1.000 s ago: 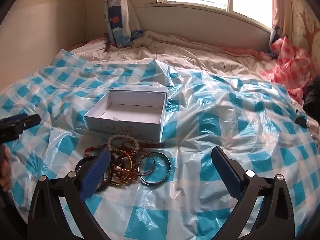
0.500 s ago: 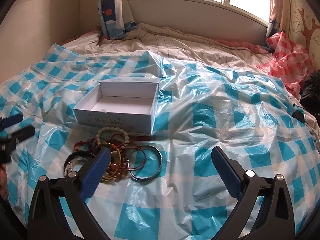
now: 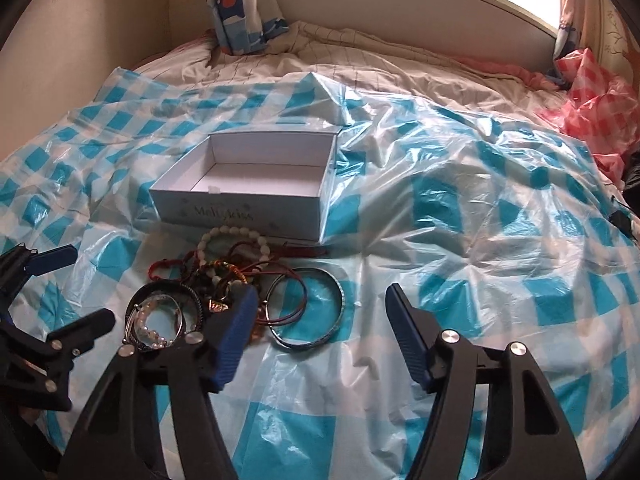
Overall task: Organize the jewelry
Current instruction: 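Move both grippers toward the bracelet pile beside the white box, then grasp the red string bracelet with the left gripper while the right gripper grasps the gold bracelet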
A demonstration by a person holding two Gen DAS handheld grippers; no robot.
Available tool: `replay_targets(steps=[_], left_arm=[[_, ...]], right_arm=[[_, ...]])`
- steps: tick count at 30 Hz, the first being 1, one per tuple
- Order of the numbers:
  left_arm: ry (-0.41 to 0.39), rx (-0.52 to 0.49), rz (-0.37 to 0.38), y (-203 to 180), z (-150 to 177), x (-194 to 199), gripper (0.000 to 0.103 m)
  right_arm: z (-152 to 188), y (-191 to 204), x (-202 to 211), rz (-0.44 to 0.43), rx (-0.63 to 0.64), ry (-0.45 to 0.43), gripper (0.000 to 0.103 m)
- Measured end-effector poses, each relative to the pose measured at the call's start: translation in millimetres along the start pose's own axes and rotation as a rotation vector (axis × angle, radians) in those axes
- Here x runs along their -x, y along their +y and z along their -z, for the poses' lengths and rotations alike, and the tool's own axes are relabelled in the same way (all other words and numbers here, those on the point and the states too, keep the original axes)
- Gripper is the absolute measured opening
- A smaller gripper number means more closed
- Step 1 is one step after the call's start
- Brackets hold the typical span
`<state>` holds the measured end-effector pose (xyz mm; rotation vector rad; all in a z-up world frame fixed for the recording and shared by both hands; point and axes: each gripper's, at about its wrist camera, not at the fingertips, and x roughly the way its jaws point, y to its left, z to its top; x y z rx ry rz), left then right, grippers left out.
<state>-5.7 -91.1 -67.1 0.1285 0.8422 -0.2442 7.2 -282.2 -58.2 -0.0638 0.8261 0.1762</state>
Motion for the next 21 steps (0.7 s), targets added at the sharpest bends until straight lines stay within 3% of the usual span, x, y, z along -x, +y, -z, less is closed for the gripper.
replay_targets(steps=[15, 21], left_arm=[[0.019, 0.027, -0.010, 9, 0, -13, 0.093], [0.023, 0.039, -0.006, 14, 2, -17, 0.092]], right_arm=[[-1, 28, -46, -0.102, 0.032, 0.080, 0.038], [2, 31, -60, -0.145, 0.028, 0.117, 0.009]])
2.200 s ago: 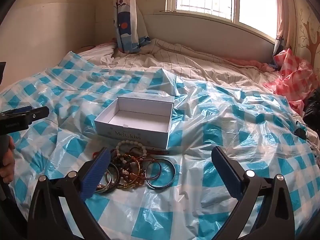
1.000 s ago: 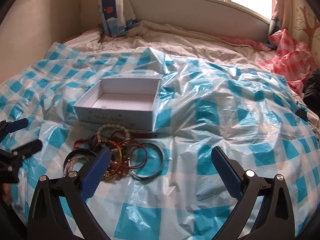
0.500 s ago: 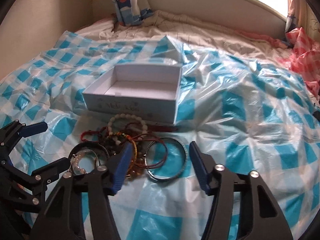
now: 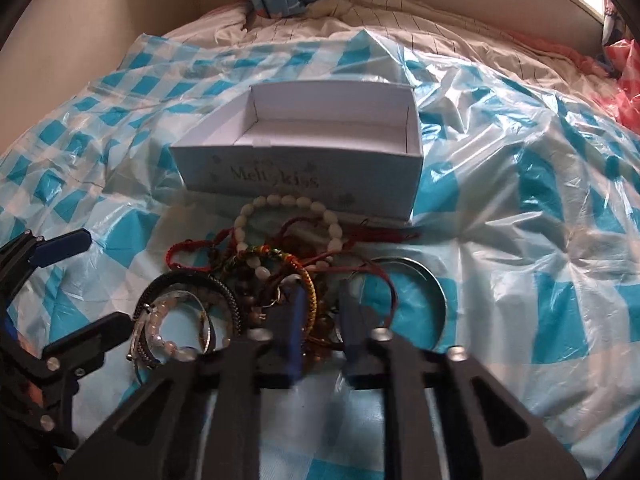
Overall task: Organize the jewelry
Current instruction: 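Grasp the red string bracelet with the left gripper while the right gripper grasps the gold bracelet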
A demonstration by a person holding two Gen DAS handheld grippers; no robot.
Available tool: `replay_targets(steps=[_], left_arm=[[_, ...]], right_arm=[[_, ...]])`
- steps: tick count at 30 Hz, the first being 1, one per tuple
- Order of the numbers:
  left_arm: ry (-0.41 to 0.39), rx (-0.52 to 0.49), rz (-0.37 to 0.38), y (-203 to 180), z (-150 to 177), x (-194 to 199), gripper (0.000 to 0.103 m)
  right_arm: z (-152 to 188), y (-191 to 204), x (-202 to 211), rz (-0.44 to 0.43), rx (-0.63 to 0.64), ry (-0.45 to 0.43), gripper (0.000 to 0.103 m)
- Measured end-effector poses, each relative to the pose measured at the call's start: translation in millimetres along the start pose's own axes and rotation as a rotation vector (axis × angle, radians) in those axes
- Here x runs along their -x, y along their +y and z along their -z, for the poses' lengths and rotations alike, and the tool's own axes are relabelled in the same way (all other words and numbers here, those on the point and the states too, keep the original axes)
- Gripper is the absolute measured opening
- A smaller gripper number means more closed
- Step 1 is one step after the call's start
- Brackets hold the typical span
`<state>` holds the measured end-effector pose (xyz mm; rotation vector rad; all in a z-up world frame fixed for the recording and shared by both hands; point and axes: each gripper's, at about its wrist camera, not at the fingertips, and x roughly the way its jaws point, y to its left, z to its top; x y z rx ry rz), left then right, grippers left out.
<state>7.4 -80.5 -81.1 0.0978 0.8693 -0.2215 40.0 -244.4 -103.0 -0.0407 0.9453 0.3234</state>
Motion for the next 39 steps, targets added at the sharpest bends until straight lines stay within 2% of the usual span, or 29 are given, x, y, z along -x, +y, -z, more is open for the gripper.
replay_targets(steps=[1, 8, 11, 16, 23, 25, 27, 28, 30, 31, 33, 39], left_arm=[[0.000, 0.006, 0.005, 1, -1, -1, 0.091], [0.030, -0.009, 0.060, -7, -1, -14, 0.071], [0.029, -0.033, 0.054, -13, 0, -18, 0.065], [0.035, -0.043, 0.062, -18, -1, -24, 0.064], [0.025, 0.063, 0.067, 1, -13, -29, 0.064], [0.044, 0.079, 0.062, 5, -15, -35, 0.063], [0.076, 0.080, 0.068, 7, -14, -42, 0.048], [0.089, 0.074, 0.075, 6, -13, -45, 0.045], [0.101, 0.040, 0.101, 0, -12, -46, 0.025], [0.105, 0.023, 0.109, -3, -12, -46, 0.023], [0.105, -0.012, 0.109, -8, -11, -44, 0.010], [0.061, 0.011, 0.151, 3, -14, -16, 0.004]], right_arm=[[0, -1, 1, -0.008, -0.003, -0.004, 0.004], [-9, -3, 28, -0.035, -0.011, -0.091, 0.004], [-14, -7, 40, -0.044, -0.026, -0.133, 0.004], [-20, -16, 57, -0.075, -0.056, -0.197, 0.004], [-22, -23, 66, -0.088, -0.073, -0.227, 0.004], [-22, -25, 66, -0.088, -0.072, -0.224, 0.004], [-22, -24, 66, -0.089, -0.074, -0.226, 0.004], [-22, -24, 66, -0.087, -0.074, -0.225, 0.004], [-22, -25, 65, -0.086, -0.076, -0.226, 0.004], [-21, -25, 65, -0.086, -0.078, -0.226, 0.004], [-21, -25, 65, -0.086, -0.077, -0.225, 0.004], [-22, -27, 66, -0.090, -0.083, -0.231, 0.004]])
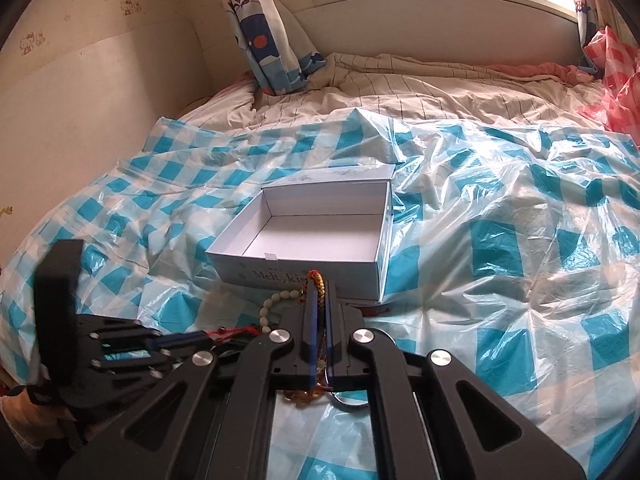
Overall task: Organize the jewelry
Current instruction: 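Grasp the red string bracelet with the left gripper while the right gripper grasps the gold bracelet, then carry both bracelets into the white box and open both grippers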
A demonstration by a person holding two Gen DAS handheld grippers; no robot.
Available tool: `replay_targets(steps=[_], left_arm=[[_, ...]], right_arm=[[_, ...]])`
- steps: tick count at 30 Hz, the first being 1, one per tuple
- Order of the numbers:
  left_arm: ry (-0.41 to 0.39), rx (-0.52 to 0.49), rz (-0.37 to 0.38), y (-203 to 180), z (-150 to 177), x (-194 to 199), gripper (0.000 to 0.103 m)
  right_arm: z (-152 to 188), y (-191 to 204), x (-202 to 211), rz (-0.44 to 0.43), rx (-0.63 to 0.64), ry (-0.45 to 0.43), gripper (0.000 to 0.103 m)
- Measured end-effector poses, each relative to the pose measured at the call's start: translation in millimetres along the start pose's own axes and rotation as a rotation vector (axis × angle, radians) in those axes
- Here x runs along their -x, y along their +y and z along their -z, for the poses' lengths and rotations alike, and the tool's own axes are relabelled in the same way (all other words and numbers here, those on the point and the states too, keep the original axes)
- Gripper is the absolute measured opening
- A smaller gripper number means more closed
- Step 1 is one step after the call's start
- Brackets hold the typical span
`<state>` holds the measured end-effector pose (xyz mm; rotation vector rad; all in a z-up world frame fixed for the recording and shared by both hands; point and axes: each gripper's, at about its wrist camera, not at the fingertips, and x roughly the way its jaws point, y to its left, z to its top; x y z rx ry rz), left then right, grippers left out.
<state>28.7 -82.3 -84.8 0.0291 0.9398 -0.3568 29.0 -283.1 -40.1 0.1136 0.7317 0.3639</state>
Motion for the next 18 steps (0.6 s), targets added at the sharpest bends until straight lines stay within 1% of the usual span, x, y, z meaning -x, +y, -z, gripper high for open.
replay_targets(steps=[2, 5, 10, 12, 15, 18], left_arm=[[-0.029, 0.029, 0.031, 9, -1, 15, 0.004], [-0.041, 0.052, 0.040, 19, -1, 25, 0.004], [-0.020, 0.099, 0.047, 28, 2, 16, 0.005], [-0.024, 0.088, 0.036, 27, 1, 16, 0.005], [-0.015, 0.066, 0.000, 24, 1, 13, 0.005], [-0.012, 0.065, -0.004, 25, 0, 13, 0.005]], right_arm=[[0, 0, 0, 0.000, 0.001, 0.002, 0.004], [0, 0, -1, -0.002, 0.001, 0.005, 0.004], [3, 4, -2, 0.000, 0.003, 0.012, 0.004], [3, 4, -3, -0.001, 0.005, 0.014, 0.004], [3, 4, -3, 0.000, 0.002, 0.013, 0.004], [3, 4, -3, -0.002, 0.004, 0.012, 0.004]])
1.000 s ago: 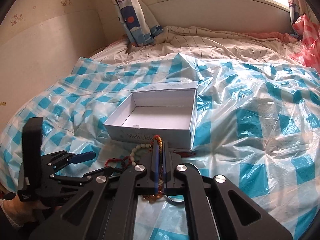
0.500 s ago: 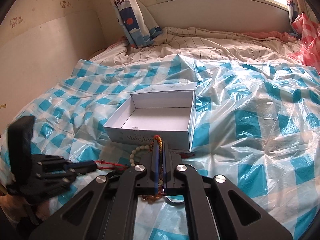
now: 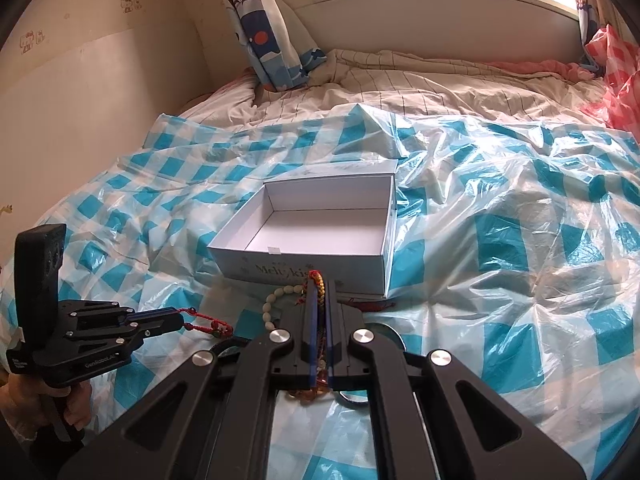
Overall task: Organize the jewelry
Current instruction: 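Carry both bracelets into the white box and open both grippers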
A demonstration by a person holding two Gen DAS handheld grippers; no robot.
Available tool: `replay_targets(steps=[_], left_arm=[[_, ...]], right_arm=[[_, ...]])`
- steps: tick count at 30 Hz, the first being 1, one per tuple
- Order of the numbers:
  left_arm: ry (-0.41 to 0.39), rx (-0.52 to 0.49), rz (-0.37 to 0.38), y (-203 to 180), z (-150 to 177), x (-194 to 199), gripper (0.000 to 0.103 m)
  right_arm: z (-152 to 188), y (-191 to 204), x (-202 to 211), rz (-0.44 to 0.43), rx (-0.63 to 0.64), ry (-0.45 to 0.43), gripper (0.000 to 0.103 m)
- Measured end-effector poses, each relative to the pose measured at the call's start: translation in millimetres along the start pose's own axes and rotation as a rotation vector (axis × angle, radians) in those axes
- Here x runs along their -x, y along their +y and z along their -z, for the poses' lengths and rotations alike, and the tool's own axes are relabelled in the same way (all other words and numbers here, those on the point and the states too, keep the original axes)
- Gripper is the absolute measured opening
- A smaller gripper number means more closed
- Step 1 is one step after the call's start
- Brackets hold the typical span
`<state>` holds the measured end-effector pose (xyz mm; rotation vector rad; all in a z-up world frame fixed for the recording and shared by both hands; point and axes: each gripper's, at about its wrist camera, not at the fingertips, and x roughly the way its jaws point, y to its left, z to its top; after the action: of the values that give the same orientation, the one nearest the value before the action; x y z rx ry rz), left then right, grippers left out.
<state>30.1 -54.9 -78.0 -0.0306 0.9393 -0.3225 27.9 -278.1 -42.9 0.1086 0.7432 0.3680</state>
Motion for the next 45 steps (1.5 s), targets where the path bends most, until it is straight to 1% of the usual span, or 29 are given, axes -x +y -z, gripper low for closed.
replay_targets(steps=[2, 7, 11, 13, 17, 20, 30, 37, 45], left_arm=[[-0.014, -0.004, 0.001, 0, -1, 4, 0.004], [-0.088, -0.006, 0.014, -2, -9, 20, 0.004], [-0.132, -0.007, 0.019, -3, -15, 29, 0.004], [-0.151, -0.020, 0.005, -4, -16, 33, 0.004], [-0.173, -0.028, 0.005, -6, -17, 38, 0.004], [-0.189, -0.033, 0.015, -9, -18, 41, 0.004], [-0.242, -0.034, 0.058, -20, -29, 48, 0.004], [-0.271, -0.017, 0.061, -20, -38, 53, 0.004], [-0.304, 0.026, 0.102, -27, -54, 50, 0.004]], right_arm=[[-1, 1, 1, -0.003, 0.001, -0.003, 0.004], [-3, 3, 4, -0.010, -0.006, -0.021, 0.004], [-5, 1, 5, -0.019, -0.014, -0.026, 0.004], [-5, 1, 6, -0.027, -0.017, -0.034, 0.004], [-6, 2, 9, -0.033, -0.014, -0.045, 0.004], [-6, 2, 9, -0.037, -0.015, -0.048, 0.004], [-11, 4, 18, -0.049, -0.022, -0.098, 0.004], [-26, 1, 28, -0.059, -0.016, -0.156, 0.004], [-40, -6, 24, -0.084, -0.037, -0.167, 0.004]])
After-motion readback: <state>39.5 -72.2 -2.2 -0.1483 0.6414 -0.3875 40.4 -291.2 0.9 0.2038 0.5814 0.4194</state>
